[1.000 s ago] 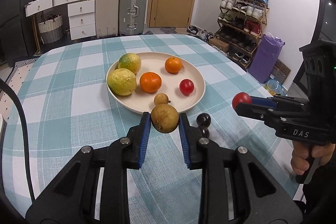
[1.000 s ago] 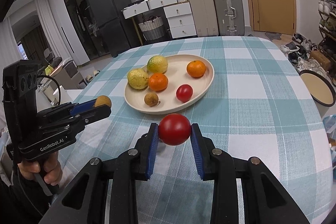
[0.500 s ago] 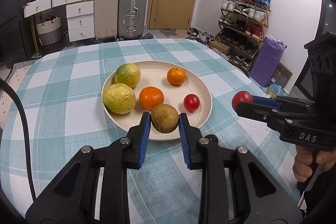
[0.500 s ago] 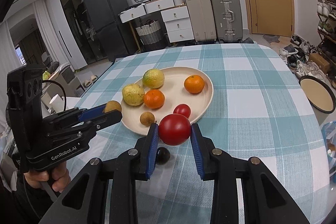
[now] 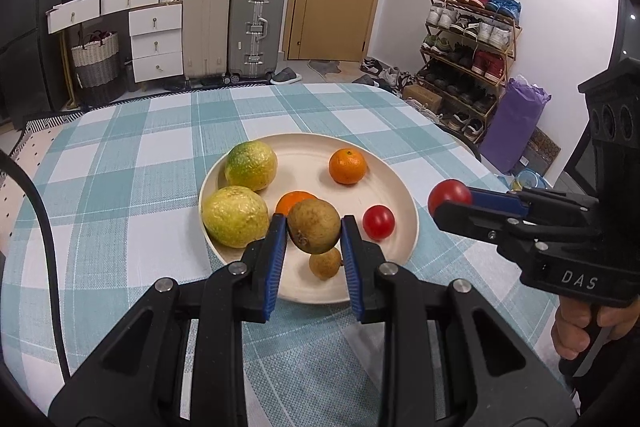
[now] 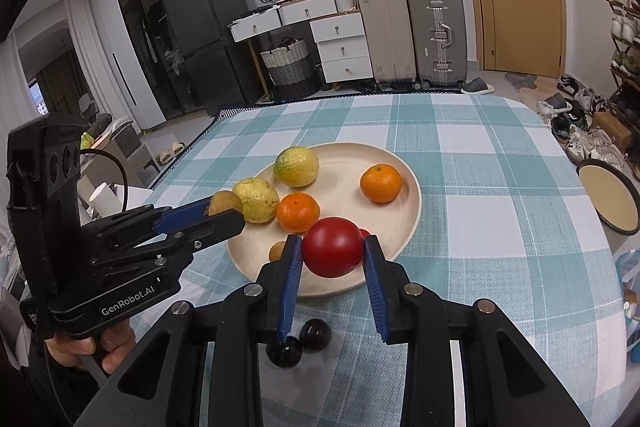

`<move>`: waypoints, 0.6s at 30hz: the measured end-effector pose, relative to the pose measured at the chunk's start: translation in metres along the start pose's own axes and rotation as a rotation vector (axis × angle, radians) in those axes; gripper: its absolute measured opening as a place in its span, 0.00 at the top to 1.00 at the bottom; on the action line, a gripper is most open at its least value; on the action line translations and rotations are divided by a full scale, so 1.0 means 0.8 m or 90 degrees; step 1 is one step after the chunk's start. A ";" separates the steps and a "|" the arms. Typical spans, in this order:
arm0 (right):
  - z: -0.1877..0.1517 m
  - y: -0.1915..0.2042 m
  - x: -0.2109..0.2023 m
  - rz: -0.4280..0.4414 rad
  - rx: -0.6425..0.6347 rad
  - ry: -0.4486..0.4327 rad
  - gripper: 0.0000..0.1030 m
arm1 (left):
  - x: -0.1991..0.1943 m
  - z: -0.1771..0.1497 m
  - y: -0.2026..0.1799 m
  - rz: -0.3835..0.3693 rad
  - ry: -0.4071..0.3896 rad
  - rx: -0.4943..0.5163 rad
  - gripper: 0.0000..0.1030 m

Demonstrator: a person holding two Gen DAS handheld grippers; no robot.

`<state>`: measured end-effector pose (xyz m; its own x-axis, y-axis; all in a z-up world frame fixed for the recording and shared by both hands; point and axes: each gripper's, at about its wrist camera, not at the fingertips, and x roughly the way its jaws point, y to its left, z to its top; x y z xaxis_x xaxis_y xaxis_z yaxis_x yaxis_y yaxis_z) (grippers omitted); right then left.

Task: Organize fruits
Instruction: 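Carry the small pear and red tomato over the cream plate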

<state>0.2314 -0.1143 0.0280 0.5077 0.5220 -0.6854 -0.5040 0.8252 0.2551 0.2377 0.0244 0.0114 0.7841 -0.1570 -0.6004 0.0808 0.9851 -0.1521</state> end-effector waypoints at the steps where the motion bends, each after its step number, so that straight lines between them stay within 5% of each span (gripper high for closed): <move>1: 0.001 0.000 0.002 0.000 0.001 0.002 0.69 | 0.002 -0.001 0.001 -0.001 0.000 -0.002 0.76; 18: -0.004 -0.006 0.041 0.009 0.007 0.032 0.69 | 0.027 -0.011 -0.005 -0.002 0.029 0.009 0.76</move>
<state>0.2484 -0.1016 0.0020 0.4647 0.5216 -0.7155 -0.5025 0.8207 0.2719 0.2487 0.0164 -0.0079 0.7547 -0.1633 -0.6355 0.0929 0.9854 -0.1429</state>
